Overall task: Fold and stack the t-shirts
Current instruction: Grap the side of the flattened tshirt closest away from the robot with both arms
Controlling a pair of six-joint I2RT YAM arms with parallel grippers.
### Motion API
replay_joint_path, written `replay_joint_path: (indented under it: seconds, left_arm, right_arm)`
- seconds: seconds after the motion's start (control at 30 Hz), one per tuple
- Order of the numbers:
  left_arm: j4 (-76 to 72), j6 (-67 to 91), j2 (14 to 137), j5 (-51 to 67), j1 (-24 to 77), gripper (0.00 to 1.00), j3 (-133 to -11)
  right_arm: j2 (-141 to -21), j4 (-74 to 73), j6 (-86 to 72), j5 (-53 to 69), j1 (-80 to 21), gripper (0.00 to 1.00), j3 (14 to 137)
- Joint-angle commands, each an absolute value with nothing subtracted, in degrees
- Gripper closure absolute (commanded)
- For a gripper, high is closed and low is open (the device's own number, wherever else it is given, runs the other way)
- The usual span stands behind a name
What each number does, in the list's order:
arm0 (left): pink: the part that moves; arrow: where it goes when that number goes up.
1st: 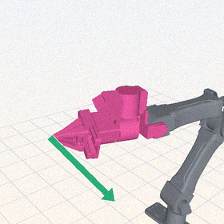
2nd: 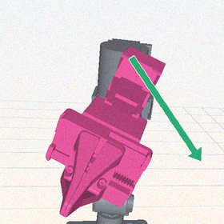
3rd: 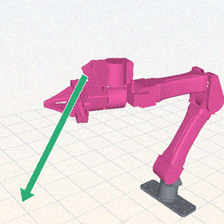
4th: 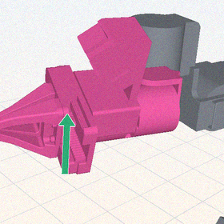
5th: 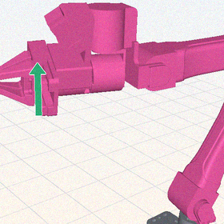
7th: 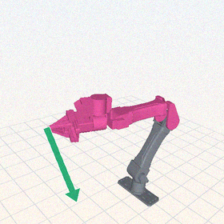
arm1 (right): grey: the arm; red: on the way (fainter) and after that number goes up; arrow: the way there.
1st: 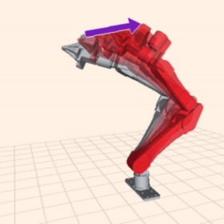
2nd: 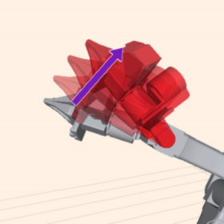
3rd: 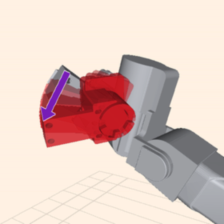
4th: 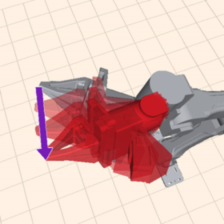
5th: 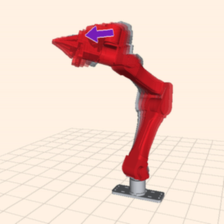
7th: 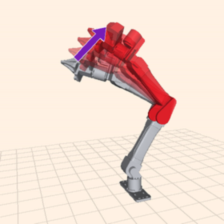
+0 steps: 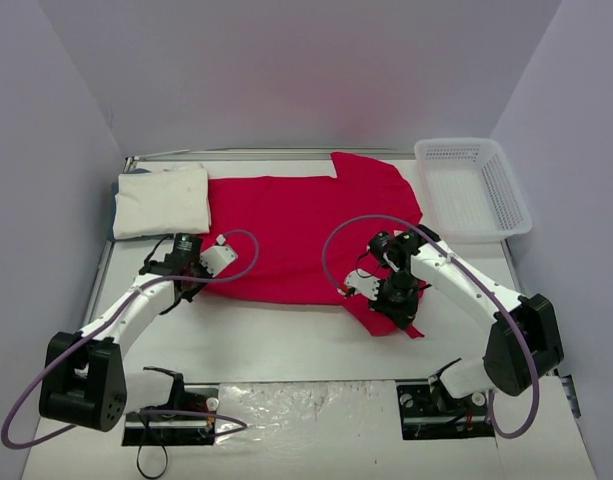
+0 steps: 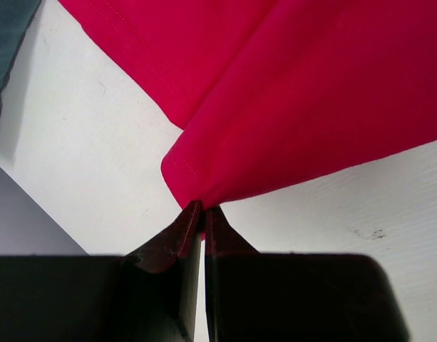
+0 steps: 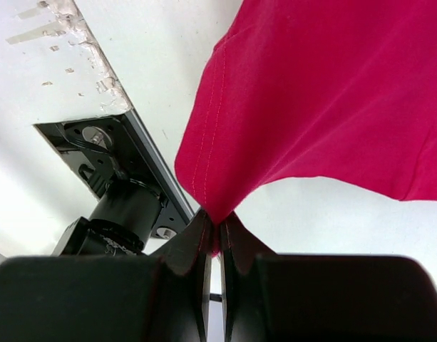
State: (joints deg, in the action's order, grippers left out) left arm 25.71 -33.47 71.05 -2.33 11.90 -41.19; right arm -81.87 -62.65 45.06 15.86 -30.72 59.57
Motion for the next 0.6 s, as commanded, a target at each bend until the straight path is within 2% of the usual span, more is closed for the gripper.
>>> replay_joint_path:
  seconds: [0.0, 0.3, 0.57]
  left_arm:
    - [28.64, -35.59, 67.95, 0.08, 12.04, 0.98, -40.70]
    - [34.35, -39.19, 59.78, 6.24, 12.22, 0.98, -39.11]
    - [32.00, -38.41, 56.95, 3.61, 12.22, 0.98, -38.50]
  right_arm:
    - [-78.84, -67.76, 44.83, 18.19, -29.62, 1.00, 59.33]
    - [-76.12, -67.24, 44.65, 18.28, -27.51, 1.00, 59.06]
    - [-77.78, -61.88, 42.19, 12.49, -26.63, 1.00, 59.59]
